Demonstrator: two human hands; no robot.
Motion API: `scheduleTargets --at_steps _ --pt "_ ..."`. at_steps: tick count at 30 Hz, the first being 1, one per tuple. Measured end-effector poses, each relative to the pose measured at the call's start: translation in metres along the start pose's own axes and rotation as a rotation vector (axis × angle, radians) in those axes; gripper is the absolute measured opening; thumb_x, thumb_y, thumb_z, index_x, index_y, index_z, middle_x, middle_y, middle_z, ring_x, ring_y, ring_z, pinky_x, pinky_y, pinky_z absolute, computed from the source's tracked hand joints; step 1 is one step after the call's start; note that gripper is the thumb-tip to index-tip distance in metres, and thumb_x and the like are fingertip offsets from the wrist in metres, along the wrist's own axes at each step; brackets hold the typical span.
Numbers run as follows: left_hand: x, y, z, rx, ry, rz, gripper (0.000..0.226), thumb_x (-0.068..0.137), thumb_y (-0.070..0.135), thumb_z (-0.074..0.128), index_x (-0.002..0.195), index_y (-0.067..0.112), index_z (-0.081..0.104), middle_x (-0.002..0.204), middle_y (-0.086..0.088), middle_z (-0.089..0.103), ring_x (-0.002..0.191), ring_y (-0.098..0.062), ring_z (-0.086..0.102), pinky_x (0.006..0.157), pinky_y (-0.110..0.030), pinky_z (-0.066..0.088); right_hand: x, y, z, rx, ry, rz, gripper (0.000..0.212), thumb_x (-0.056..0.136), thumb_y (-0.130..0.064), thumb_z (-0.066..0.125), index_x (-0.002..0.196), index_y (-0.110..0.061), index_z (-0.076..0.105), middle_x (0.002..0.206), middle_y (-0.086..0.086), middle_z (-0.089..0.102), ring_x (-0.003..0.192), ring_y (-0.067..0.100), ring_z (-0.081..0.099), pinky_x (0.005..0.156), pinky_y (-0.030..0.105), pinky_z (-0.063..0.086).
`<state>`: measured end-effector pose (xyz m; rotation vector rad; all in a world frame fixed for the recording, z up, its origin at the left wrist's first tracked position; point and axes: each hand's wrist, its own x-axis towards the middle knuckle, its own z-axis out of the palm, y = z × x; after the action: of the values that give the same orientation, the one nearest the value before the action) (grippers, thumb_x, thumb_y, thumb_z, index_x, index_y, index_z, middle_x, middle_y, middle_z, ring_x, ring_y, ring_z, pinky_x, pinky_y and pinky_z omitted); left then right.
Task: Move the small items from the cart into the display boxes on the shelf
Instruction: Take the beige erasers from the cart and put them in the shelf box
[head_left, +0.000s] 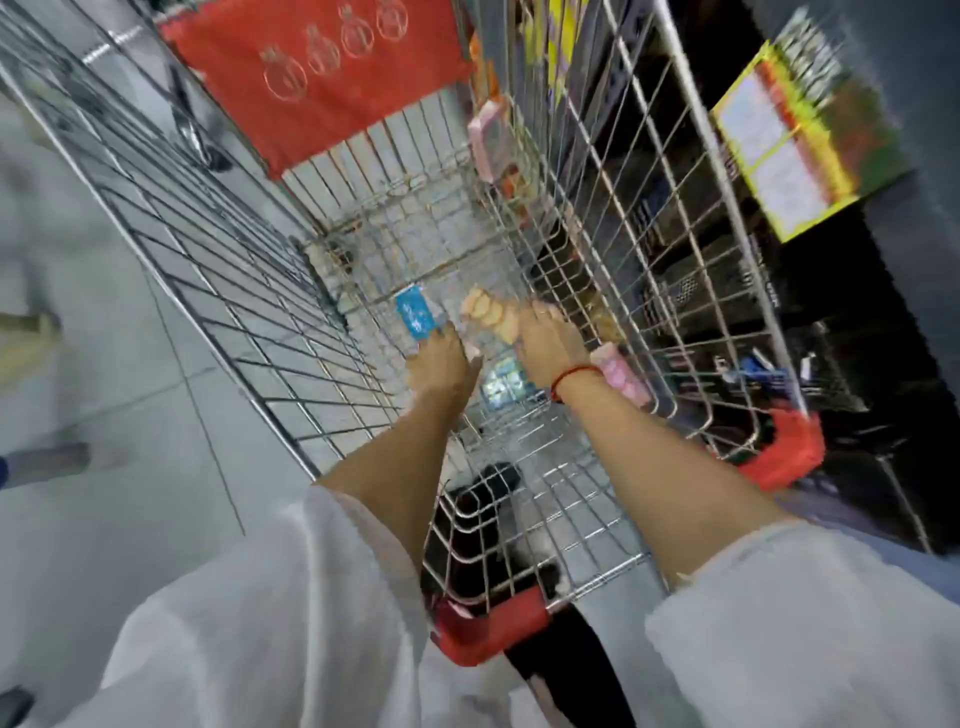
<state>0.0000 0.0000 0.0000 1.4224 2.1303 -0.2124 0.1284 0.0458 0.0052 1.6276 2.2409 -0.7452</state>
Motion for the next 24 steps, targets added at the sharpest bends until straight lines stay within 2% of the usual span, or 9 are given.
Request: scheduleTargets --at_steps 3,7,11,13,16,18,21,23,24 --pt "0.009 0.003 0.004 -0.013 0.018 -0.007 0.045 0.084 0.034 0.065 0.115 0.004 0.052 0.114 -0.017 0.061 0.101 -0.035 0.061 0.086 -0.046 0.051 0.012 -0.001 0.011 0.046 0.010 0.063 0.057 0.091 -0.010 0.051 0.141 -0.003 0.025 0.135 0.021 0.048 0.121 0.034 0.049 0.093 0.044 0.048" --pt "0.012 0.006 0.006 -0.019 0.013 -0.014 0.035 0.077 0.029 0.074 0.099 0.005 0.061 0.108 -0.013 0.061 0.096 -0.028 0.059 0.089 -0.045 0.051 0.022 -0.006 0.024 0.049 0.056 0.081 0.066 0.084 -0.023 0.066 0.136 0.001 0.032 0.131 0.020 0.052 0.119 0.031 0.050 0.092 0.039 0.048" --pt "0.012 0.000 -0.005 -0.085 0.019 -0.066 0.045 0.072 0.028 0.078 0.102 0.003 0.055 0.099 -0.011 0.061 0.087 -0.025 0.062 0.080 -0.043 0.057 0.028 -0.011 0.018 0.070 0.121 0.104 0.048 0.077 -0.030 0.073 0.113 -0.003 0.054 0.115 0.014 0.060 0.109 0.027 0.054 0.082 0.034 0.051" --pt "0.009 -0.004 -0.015 -0.138 0.030 -0.102 0.050 0.072 0.030 0.079 0.104 0.002 0.052 0.098 -0.010 0.059 0.084 -0.024 0.062 0.075 -0.039 0.058 0.025 -0.014 0.009 0.182 0.147 0.143 0.042 0.076 -0.028 0.075 0.106 -0.004 0.058 0.110 0.014 0.060 0.102 0.025 0.056 0.077 0.032 0.051" --pt "-0.002 -0.007 -0.033 -0.216 0.079 -0.102 0.050 0.072 0.031 0.079 0.103 -0.001 0.054 0.093 -0.009 0.051 0.078 -0.022 0.056 0.068 -0.031 0.055 0.009 -0.014 -0.007 0.278 0.178 0.160 0.042 0.075 -0.029 0.076 0.104 -0.002 0.059 0.110 0.014 0.059 0.100 0.026 0.058 0.079 0.032 0.051" --pt "-0.011 -0.005 -0.047 -0.294 0.122 -0.088 0.048 0.071 0.027 0.079 0.101 -0.002 0.057 0.095 -0.009 0.046 0.081 -0.023 0.056 0.073 -0.032 0.055 -0.005 -0.012 -0.020 0.338 0.217 0.180 0.043 0.076 -0.031 0.075 0.102 -0.001 0.059 0.113 0.016 0.057 0.100 0.027 0.057 0.080 0.032 0.051" --pt "-0.031 0.000 -0.066 -0.391 0.201 -0.083 0.054 0.070 0.028 0.079 0.109 0.000 0.056 0.111 -0.015 0.053 0.090 -0.026 0.057 0.080 -0.035 0.053 -0.028 -0.014 -0.041 0.410 0.276 0.233 0.042 0.076 -0.028 0.075 0.104 0.000 0.059 0.117 0.016 0.055 0.101 0.028 0.058 0.084 0.034 0.054" --pt "-0.048 0.005 -0.081 -0.482 0.283 -0.068 0.058 0.071 0.034 0.077 0.115 0.003 0.055 0.106 -0.012 0.060 0.082 -0.021 0.059 0.069 -0.029 0.054 -0.043 -0.019 -0.060 0.477 0.328 0.256 0.041 0.076 -0.029 0.076 0.103 -0.002 0.061 0.116 0.015 0.055 0.097 0.027 0.060 0.083 0.036 0.056" --pt "-0.060 0.008 -0.092 -0.554 0.339 -0.047 0.056 0.072 0.035 0.077 0.114 0.004 0.055 0.097 -0.007 0.062 0.072 -0.014 0.058 0.058 -0.020 0.050 -0.054 -0.024 -0.072 0.503 0.367 0.253 0.041 0.076 -0.032 0.075 0.100 -0.003 0.061 0.113 0.014 0.055 0.093 0.027 0.060 0.080 0.036 0.056"
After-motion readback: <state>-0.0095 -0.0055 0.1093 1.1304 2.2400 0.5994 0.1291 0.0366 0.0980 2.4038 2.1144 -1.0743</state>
